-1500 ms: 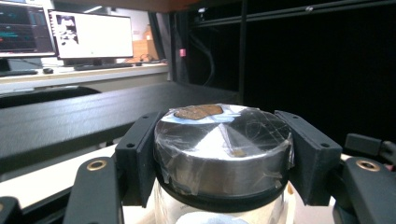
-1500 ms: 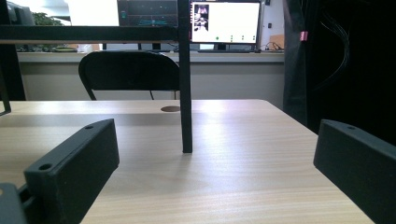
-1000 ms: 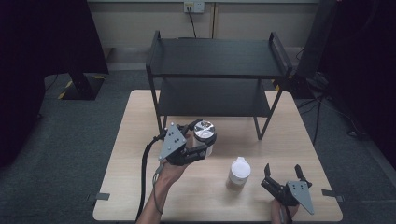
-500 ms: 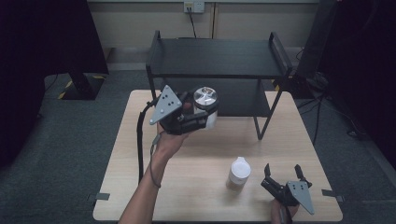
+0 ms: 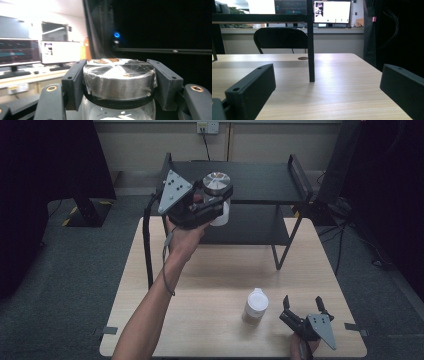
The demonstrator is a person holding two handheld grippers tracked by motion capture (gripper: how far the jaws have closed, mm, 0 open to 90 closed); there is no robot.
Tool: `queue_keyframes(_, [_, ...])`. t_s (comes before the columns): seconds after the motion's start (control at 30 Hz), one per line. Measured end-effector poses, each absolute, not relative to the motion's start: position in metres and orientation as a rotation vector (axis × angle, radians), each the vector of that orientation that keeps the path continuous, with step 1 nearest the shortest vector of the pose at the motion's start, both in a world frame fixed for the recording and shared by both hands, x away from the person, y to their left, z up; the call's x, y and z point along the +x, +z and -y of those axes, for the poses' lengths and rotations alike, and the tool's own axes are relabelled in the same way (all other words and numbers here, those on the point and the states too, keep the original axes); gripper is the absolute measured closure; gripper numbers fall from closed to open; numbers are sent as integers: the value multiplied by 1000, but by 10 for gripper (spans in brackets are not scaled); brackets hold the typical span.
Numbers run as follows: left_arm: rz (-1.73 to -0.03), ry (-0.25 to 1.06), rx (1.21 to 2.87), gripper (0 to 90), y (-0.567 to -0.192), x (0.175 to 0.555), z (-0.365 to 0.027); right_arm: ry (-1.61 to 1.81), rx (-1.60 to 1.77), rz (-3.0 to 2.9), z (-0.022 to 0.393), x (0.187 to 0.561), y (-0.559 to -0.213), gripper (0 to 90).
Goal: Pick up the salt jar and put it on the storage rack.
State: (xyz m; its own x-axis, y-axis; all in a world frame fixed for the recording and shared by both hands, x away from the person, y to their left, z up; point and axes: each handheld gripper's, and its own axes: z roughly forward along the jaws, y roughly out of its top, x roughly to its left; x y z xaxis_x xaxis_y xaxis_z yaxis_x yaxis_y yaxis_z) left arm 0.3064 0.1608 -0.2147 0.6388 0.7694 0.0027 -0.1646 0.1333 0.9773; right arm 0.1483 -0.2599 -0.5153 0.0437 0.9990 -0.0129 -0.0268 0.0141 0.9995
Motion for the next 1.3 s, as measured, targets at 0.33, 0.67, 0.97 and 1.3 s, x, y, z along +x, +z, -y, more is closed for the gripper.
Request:
queue_keyframes(0.33, [-703, 915, 1236, 353, -201, 333, -114, 1185, 1198, -1169, 261, 148, -515, 0])
queue_keyframes(0.67, [-777, 919, 1267, 353, -209, 362, -110, 1185, 1198, -1169, 261, 148, -515, 0])
queue_keyframes(0.97, [-783, 940, 1242, 353, -223, 365, -106, 1188, 1196, -1167, 261, 148, -516, 0])
queue_keyframes(1.3, [-744, 966, 1203, 354, -236, 372, -102, 1192, 1193, -1166, 262, 148, -516, 0])
